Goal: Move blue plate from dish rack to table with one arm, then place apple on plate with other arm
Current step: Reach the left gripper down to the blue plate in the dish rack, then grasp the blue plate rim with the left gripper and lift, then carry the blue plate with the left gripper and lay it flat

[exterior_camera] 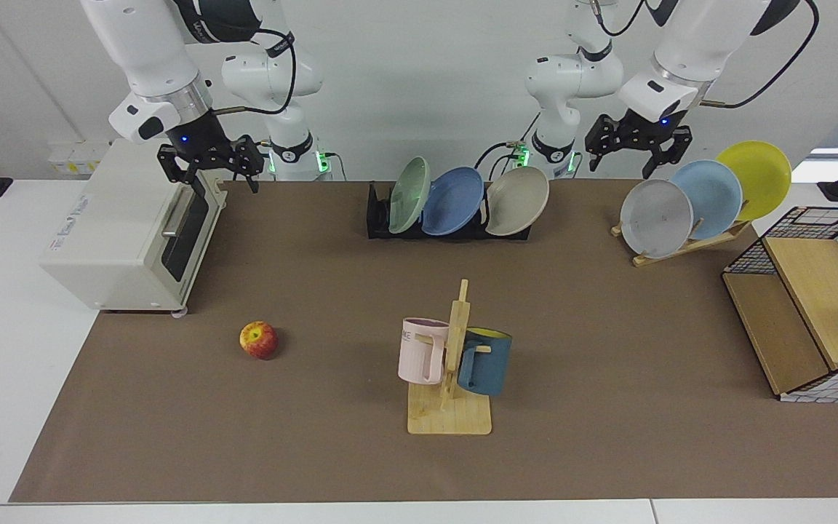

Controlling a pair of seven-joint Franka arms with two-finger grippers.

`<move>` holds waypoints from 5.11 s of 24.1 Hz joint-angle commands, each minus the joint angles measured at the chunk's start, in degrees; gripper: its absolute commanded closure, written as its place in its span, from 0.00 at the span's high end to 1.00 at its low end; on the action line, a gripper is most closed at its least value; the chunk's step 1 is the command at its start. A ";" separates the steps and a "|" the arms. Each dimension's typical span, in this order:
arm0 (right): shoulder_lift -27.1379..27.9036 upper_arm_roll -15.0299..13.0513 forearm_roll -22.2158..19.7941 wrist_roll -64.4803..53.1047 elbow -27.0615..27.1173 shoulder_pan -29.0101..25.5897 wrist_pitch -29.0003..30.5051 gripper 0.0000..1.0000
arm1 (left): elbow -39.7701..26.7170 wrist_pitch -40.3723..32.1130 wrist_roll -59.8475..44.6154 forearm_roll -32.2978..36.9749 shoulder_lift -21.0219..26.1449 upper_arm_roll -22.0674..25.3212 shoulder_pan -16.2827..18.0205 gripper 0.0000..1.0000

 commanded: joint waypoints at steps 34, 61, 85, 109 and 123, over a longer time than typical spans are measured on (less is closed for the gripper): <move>-0.28 0.51 -0.30 -1.72 0.18 -1.01 -0.89 1.00 | -45.87 33.14 1.74 -26.24 -12.64 -27.98 -0.34 0.41; -0.28 0.51 -0.30 -1.72 0.18 -1.01 -0.89 1.00 | -30.58 25.38 2.27 -15.95 -7.73 -16.31 4.59 0.00; -0.28 0.51 -0.30 -1.72 0.18 -1.01 -0.89 1.00 | -28.90 44.11 29.16 -52.52 15.39 -5.74 0.37 0.00; -0.28 0.42 -0.56 -1.55 0.18 -0.75 -0.80 1.00 | -29.61 52.38 21.70 -51.03 15.66 -9.79 -3.24 0.62; 1.57 0.24 -4.61 -3.04 -0.70 -2.16 7.90 1.00 | -24.87 38.25 0.35 -20.29 8.54 -8.21 -2.18 0.85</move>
